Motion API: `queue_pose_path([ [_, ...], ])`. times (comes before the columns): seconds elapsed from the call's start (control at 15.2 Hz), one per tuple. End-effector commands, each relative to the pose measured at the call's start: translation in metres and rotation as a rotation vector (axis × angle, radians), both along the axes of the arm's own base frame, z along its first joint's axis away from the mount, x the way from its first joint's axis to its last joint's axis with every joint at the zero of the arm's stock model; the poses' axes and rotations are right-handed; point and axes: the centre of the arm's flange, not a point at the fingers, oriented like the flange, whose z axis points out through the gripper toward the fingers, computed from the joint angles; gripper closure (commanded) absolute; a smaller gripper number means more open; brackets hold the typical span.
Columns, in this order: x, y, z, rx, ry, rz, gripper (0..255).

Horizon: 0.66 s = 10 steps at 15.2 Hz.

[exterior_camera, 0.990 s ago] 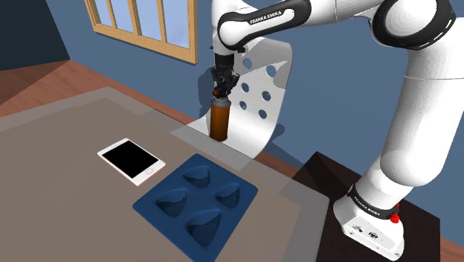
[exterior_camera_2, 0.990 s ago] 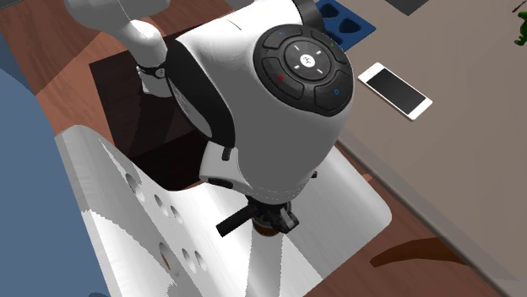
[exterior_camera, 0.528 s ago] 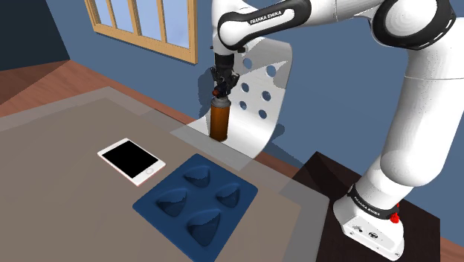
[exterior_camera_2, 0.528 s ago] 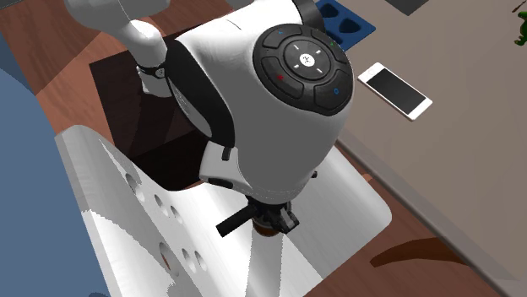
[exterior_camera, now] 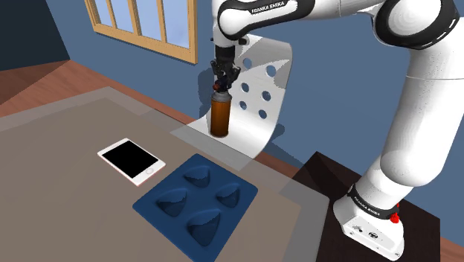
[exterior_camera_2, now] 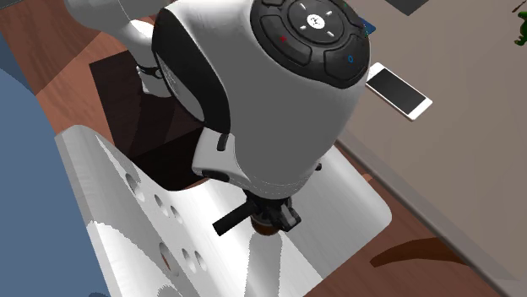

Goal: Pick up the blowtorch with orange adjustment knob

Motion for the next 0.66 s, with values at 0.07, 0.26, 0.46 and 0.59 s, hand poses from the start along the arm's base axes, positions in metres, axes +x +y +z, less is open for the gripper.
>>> queue_pose_path([
  [0.07, 0.000, 0.000, 0.018, 0.000, -0.002, 0.000, 255],
  [0.26, 0.000, 0.000, 0.034, 0.000, -0.002, 0.000, 255],
  [0.46, 0.000, 0.000, 0.050, 0.000, -0.002, 0.000, 255],
  [0.59, 0.000, 0.000, 0.051, 0.000, -0.002, 0.000, 255],
])
